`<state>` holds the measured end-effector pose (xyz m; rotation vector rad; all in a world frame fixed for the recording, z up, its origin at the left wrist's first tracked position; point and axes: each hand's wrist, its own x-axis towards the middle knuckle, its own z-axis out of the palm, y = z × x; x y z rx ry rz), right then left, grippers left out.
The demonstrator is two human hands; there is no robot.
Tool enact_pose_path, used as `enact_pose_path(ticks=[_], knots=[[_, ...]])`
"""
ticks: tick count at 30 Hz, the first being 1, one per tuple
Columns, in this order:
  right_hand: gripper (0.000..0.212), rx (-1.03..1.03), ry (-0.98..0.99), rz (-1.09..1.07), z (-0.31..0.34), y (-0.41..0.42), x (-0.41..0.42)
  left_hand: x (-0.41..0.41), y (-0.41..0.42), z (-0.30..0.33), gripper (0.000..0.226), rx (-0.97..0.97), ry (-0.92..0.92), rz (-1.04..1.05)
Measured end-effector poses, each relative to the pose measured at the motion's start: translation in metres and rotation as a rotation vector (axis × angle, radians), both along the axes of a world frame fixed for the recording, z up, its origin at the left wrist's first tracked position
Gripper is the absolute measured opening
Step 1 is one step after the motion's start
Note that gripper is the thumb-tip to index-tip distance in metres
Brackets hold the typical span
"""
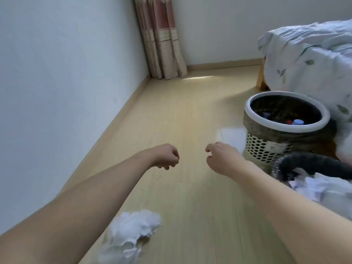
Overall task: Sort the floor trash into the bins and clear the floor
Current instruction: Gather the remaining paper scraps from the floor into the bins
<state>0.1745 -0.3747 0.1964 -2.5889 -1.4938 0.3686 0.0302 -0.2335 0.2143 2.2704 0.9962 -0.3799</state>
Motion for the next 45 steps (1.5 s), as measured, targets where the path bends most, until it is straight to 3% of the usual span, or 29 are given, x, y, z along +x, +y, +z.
enact_pose_path(ticks=[4, 8, 13, 17, 21, 26, 30, 32, 37, 40, 42, 45], knots=[[0.044, -0.094, 0.119, 0.187, -0.044, 0.07, -0.097, -0.112, 0.067, -0.037, 0.027, 0.058, 0.167, 0.037], [0.042, -0.25, 0.262, 0.222, -0.106, 0.111, -0.19, -0.211, 0.113, -0.093, 0.028, 0.022, 0.399, 0.01], [0.048, -0.394, 0.3, 0.217, -0.161, 0.113, -0.247, -0.244, 0.134, -0.149, 0.027, 0.036, 0.576, -0.199], [0.056, -0.393, 0.222, 0.293, -0.183, 0.11, -0.271, -0.234, 0.147, -0.172, 0.031, 0.075, 0.521, -0.299], [0.025, -0.299, 0.123, 0.292, -0.19, 0.11, -0.275, -0.226, 0.153, -0.186, 0.032, 0.095, 0.509, -0.359], [0.034, -0.24, 0.325, 0.085, -0.173, 0.114, -0.257, -0.219, 0.157, -0.193, 0.027, 0.021, 0.465, -0.37], [0.031, -0.129, 0.298, -0.114, -0.151, 0.113, -0.226, -0.212, 0.139, -0.181, 0.024, -0.251, 0.346, -0.334], [0.029, -0.045, 0.292, -0.224, -0.141, 0.11, -0.206, -0.209, 0.116, -0.178, 0.027, -0.293, 0.268, -0.401], [0.029, -0.022, 0.258, -0.312, -0.134, 0.096, -0.184, -0.215, 0.06, -0.202, 0.047, -0.017, 0.143, -0.778], [0.027, -0.053, 0.264, -0.333, -0.139, 0.087, -0.184, -0.218, 0.051, -0.21, 0.026, 0.138, 0.106, -0.929], [0.028, -0.051, 0.287, -0.341, -0.142, 0.084, -0.186, -0.216, 0.053, -0.21, 0.014, 0.148, 0.067, -0.878], [0.029, -0.042, 0.299, -0.326, -0.142, 0.085, -0.188, -0.206, 0.065, -0.198, 0.013, 0.008, 0.068, -0.632]])
